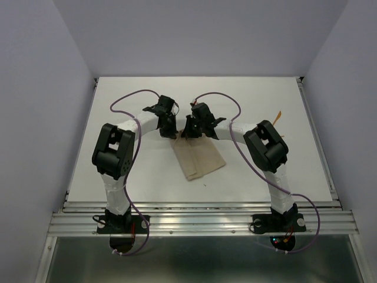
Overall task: Fold the napkin into a case and place the utensils inside
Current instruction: Fold the lower triangle-folded napkin at the center of the board.
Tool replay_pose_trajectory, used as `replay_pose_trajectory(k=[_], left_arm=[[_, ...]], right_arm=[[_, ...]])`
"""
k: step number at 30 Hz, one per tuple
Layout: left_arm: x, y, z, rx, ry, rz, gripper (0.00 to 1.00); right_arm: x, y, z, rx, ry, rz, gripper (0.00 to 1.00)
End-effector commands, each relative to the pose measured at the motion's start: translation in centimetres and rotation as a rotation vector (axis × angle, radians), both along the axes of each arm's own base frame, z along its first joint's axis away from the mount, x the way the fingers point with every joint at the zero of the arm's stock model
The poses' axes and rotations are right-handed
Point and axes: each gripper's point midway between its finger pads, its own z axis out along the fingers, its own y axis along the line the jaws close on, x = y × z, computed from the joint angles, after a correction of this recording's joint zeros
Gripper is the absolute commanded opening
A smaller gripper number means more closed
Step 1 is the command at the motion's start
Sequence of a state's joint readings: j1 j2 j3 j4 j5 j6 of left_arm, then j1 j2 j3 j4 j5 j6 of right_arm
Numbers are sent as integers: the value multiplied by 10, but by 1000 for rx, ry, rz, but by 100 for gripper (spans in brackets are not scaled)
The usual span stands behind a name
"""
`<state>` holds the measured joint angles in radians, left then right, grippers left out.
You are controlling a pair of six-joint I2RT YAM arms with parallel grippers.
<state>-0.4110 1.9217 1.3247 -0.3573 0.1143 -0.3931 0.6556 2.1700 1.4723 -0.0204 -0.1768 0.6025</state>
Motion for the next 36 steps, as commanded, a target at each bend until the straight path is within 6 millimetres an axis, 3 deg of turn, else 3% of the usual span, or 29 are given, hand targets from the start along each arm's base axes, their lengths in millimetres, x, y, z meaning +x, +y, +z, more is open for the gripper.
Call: replay_pose_trajectory(k=[1,5,13,16,19,20,21,23,24,28,32,34,36], left_arm=[[15,-17,24,-60,-66,-14,0],[16,-21,23,-79,-66,-19,0],[20,-17,-3,-39,-30,14,0],[18,-14,-11,-24,-17,26,0],[12,-12,-18,-18,4,31,0],[9,-10,-22,-14,15,36,0],[7,-10,-22,-16,18,36,0],[3,-9,-27,-16,28,39,0],[2,-11,-27,-29,30,36,0],[-7,-10,-33,-37,51,35,0],[-15,-7,-34,-38,59,39,0],[-16,-7,-29,-43,53,39,0],[-20,-6,-28,-46,56,36,0]], right_arm=[[4,2,9,27,-32,4,1],[4,3,12,29,-39,6,1],[1,0,13,25,-40,13,1],[4,-5,26,15,-77,-5,1],[6,-14,44,-8,-127,-28,14],[11,-22,50,-19,-149,-42,29],[14,-29,64,-14,-176,-64,37],[15,-45,68,-21,-177,-98,50],[21,-57,82,-8,-197,-129,51],[25,-83,88,-37,-225,-170,51],[33,-118,68,-82,-151,-193,49],[38,-115,66,-83,-127,-165,49],[40,-118,48,-122,-89,-130,55]])
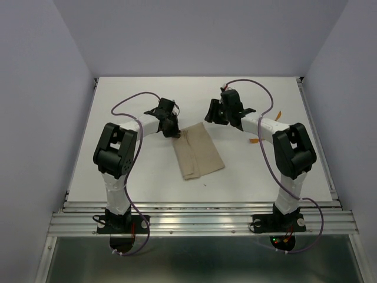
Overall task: Fold the napkin into a case and place the utensils inside
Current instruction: Fold the lower triangle-folded napkin at the center of the board.
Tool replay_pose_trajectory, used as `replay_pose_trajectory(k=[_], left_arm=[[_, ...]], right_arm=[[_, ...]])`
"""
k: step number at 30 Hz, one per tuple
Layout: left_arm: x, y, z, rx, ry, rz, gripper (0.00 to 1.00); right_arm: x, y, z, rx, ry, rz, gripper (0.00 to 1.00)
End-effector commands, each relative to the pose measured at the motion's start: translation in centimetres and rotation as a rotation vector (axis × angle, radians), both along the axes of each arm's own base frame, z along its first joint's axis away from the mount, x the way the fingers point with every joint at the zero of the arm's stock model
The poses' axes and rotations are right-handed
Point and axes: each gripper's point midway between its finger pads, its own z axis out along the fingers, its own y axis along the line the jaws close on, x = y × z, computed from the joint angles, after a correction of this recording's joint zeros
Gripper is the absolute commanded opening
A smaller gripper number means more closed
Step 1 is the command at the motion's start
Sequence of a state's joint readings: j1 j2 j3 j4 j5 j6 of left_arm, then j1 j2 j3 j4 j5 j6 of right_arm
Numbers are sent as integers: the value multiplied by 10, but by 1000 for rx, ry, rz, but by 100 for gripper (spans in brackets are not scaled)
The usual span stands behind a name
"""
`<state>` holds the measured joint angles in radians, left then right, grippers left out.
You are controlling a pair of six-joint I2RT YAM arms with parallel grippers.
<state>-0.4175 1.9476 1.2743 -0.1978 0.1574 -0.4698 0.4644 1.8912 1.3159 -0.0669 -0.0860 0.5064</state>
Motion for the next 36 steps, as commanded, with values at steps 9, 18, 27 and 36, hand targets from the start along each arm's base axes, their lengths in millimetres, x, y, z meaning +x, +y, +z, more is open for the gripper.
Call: replay_pose_trajectory(k=[9,18,27,36], left_arm=[[-33,13,-10,46,83,-20,0],[-29,14,-4,56,72,-17,0],[-26,14,6,56,59,-7,0],[-22,12,17,46,40,-6,0]], right_arm=[[19,11,-31,-90,72,117,46],[6,31,-14,-98,-5,158,14],[14,42,-28,-102,28,162,14],[17,44,-19,-148,18,92,17]])
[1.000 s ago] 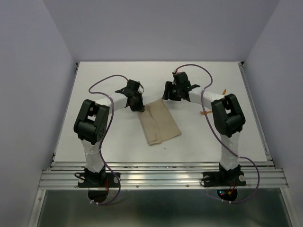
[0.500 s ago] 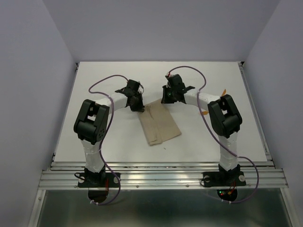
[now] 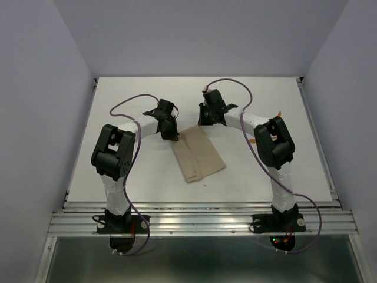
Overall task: Fold the napkin into a case and place the utensils inside
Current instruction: Fold the lower triangle-folded napkin at the center of the board.
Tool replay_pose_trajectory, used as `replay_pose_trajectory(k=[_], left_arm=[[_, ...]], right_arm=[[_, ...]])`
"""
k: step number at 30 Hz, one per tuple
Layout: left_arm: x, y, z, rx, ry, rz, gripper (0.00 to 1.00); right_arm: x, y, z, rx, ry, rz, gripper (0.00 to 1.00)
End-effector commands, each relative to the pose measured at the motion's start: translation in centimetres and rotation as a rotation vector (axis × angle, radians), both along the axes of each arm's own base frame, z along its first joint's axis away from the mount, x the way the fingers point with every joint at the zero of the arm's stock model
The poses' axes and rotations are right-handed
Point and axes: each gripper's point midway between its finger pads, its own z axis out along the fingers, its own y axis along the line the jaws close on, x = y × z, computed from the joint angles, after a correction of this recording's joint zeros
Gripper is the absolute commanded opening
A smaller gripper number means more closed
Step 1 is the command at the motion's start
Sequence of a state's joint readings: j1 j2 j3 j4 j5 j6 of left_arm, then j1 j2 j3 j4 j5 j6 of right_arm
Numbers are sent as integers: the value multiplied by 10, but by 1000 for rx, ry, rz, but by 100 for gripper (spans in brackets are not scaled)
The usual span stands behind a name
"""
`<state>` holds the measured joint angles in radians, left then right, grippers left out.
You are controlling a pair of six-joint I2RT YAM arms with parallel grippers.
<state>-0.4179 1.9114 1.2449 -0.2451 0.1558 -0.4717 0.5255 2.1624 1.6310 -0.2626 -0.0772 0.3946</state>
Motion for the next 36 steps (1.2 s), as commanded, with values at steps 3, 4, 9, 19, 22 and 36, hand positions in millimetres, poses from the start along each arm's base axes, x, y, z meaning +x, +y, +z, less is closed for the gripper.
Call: replay_pose_trajectory(k=[3,4,9,19,22,36], left_arm=[[-5,4,21,21,-1,-9,0],[-6,4,21,24,3,-7,0],[-4,3,28,18,-8,-6,0],[1,0,44,0,-34,-14,0],[3,-1,48,-1,-42,-17,1],[9,-3,51,-4,-40,-19,9]], right_arm=[[-12,2,51,18,-131,-44,21],[-16,-2,50,11,-132,-48,22],[-44,28,55,58,-119,76,38],[-64,53,28,92,-13,99,33],[-72,60,27,134,21,126,33],[-76,80,14,216,88,159,41]])
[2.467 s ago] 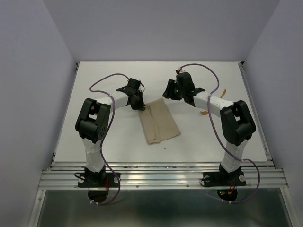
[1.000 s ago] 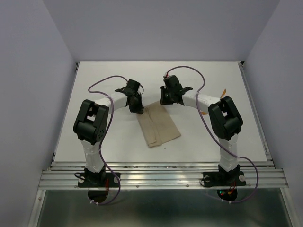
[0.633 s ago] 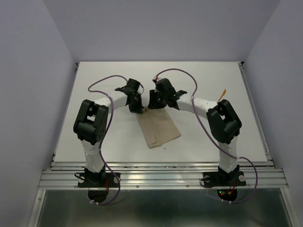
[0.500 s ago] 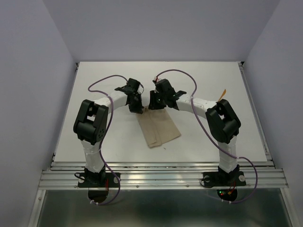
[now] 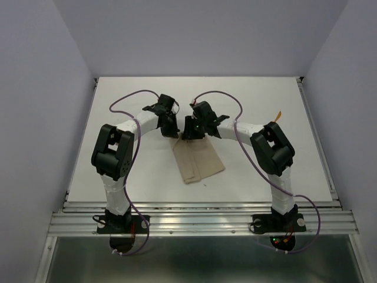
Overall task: Fold the napkin into a case and place the utensils inside
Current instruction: Fold the lower triangle-folded napkin at the center of the board.
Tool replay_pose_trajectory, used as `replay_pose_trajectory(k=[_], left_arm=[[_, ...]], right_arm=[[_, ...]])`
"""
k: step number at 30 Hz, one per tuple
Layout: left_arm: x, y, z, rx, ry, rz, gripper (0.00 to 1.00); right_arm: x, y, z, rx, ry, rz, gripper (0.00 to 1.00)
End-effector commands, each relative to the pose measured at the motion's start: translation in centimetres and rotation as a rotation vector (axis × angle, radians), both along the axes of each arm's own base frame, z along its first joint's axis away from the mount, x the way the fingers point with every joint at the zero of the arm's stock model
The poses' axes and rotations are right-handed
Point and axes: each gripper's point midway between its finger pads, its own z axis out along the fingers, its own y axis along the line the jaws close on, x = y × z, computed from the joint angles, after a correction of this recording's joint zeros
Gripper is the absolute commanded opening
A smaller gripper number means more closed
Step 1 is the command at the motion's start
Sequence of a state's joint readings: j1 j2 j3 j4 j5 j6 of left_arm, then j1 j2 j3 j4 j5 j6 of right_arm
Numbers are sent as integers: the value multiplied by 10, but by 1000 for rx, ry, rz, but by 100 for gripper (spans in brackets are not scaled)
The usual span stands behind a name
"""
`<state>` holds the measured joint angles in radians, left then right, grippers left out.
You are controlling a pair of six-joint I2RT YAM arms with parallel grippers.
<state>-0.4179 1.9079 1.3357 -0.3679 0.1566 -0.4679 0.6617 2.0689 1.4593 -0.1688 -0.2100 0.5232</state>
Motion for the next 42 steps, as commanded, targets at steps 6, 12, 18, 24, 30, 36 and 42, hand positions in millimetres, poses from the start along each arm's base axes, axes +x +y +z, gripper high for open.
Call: replay_pose_trajectory(k=[6,12,18,24,30,36,42], left_arm=[[7,-3,28,-17,-59,-21,8],[7,1,24,5,-59,-20,12],[10,3,21,28,-62,-21,16],[11,6,28,36,-78,-4,16],[14,10,37,56,-95,6,16],[16,9,37,64,-89,-3,20],[15,8,46,67,-108,-7,35]], right_arm=[[12,18,3,63,-3,16,40],[18,6,14,31,-56,-38,45],[21,-29,45,-23,-168,-129,49],[18,-61,27,-143,-165,-172,43],[18,-86,5,-270,-161,-219,34],[16,-93,-30,-356,-103,-217,27],[6,-94,-54,-367,-41,-222,25]])
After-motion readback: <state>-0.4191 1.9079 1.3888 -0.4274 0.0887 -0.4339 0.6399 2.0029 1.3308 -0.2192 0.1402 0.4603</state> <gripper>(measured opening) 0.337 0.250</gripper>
